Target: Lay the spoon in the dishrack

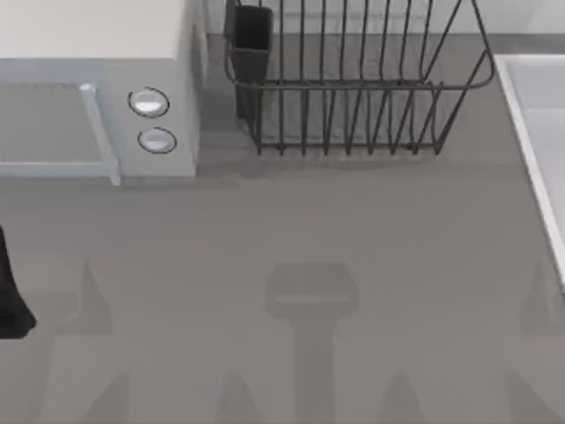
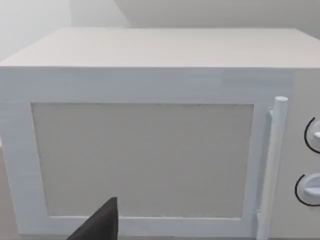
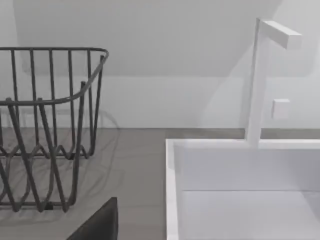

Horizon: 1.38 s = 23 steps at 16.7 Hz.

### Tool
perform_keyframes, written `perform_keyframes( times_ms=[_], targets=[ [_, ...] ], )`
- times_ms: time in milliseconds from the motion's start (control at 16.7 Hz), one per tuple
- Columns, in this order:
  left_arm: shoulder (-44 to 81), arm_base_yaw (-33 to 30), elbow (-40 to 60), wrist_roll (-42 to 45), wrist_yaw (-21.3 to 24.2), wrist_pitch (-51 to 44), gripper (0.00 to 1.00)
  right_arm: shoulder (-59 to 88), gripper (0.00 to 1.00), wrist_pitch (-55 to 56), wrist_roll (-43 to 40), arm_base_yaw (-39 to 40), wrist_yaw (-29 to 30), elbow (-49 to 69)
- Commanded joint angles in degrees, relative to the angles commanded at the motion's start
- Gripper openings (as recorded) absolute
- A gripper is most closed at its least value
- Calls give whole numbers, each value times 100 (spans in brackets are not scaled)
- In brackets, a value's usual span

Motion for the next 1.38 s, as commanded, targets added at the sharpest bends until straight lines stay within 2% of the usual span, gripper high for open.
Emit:
perform_keyframes(
  times_ms=[240,420,1080,1380],
  targets=[
    [0,0,0,0,0,0,100,190,100,-169,-189,-112,1,173],
    [0,0,0,0,0,0,100,925,100,-752,-903,-490,-6,770],
    [0,0,0,0,0,0,100,6462,100,-4371,-5343,-2757,-17,4140],
    [0,0,0,0,0,0,100,8257,100,-5566,-6856,-3558,-15,5366]
  ],
)
